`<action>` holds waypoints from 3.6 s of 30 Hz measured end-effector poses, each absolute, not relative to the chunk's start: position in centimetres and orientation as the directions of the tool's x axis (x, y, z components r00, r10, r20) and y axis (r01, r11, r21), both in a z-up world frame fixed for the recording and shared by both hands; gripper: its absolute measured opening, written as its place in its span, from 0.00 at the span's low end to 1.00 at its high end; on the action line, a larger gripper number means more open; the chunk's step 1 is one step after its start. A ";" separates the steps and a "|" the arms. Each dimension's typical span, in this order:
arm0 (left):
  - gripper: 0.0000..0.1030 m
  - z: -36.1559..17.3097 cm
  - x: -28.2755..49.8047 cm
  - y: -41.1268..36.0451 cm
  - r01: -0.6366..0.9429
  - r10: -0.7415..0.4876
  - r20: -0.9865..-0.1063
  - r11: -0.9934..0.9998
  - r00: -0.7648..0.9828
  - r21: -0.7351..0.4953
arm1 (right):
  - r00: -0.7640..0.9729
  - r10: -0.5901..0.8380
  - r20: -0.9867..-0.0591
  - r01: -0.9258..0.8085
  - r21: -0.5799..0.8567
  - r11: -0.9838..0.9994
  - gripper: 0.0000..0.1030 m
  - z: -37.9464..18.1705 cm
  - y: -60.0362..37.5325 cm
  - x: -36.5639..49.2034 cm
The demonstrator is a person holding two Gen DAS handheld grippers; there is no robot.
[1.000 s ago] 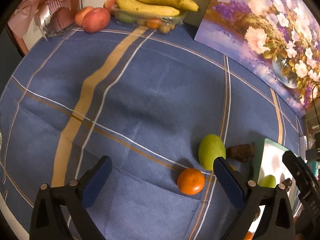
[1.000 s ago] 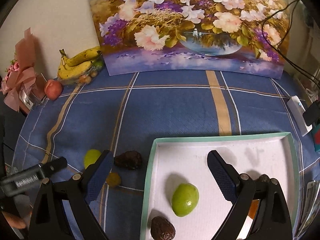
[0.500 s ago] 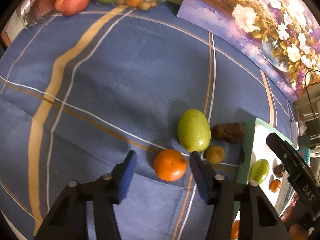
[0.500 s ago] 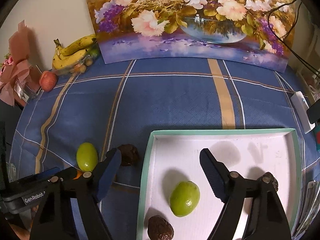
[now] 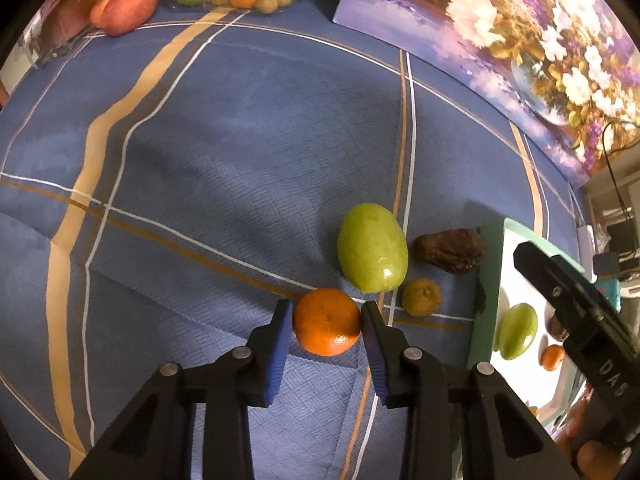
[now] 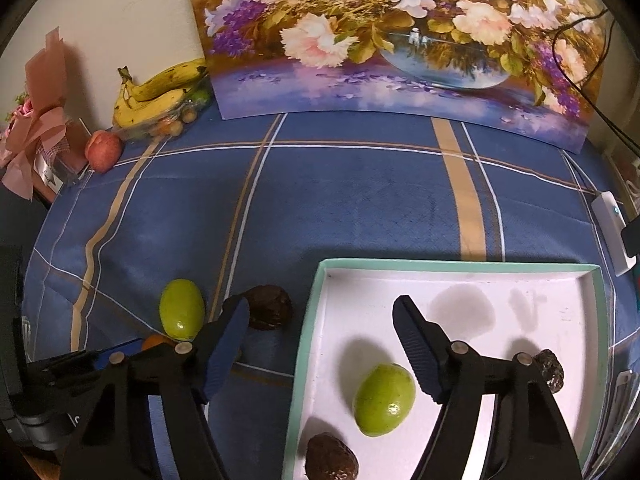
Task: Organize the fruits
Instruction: 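Grasp a brown date on the cloth with the right tool while the left tool lifts the tangerine, then carry the date with the right tool while the left tool carries the tangerine over the tray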
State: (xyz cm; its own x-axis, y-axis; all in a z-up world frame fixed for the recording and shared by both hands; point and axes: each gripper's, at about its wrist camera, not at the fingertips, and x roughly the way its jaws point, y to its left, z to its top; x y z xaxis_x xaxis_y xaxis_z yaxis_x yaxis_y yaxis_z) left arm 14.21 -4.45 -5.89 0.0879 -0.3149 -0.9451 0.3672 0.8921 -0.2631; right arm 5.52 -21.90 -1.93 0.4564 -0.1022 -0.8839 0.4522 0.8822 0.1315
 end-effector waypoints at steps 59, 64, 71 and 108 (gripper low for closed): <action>0.36 0.3 17.7 0.6 0.198 -0.348 -0.874 0.935 0.340 -0.295 | 0.477 -0.148 -0.866 0.318 0.012 0.948 0.56 -1.3 -17.0 8.7; 0.36 2.3 17.2 0.1 0.236 -0.378 -0.852 0.922 0.364 -0.308 | 0.511 -0.173 -0.842 0.340 0.013 0.941 0.56 2.1 -17.8 7.4; 0.36 4.6 16.0 -1.2 0.290 -0.421 -0.820 0.900 0.388 -0.325 | 0.530 -0.202 -0.823 0.364 0.006 0.931 0.56 4.3 -19.5 5.5; 0.36 1.7 7.6 -17.5 0.609 -0.474 -0.852 0.750 0.223 -0.258 | 0.445 -0.349 -0.825 0.671 0.049 0.740 0.56 5.3 -34.2 -5.6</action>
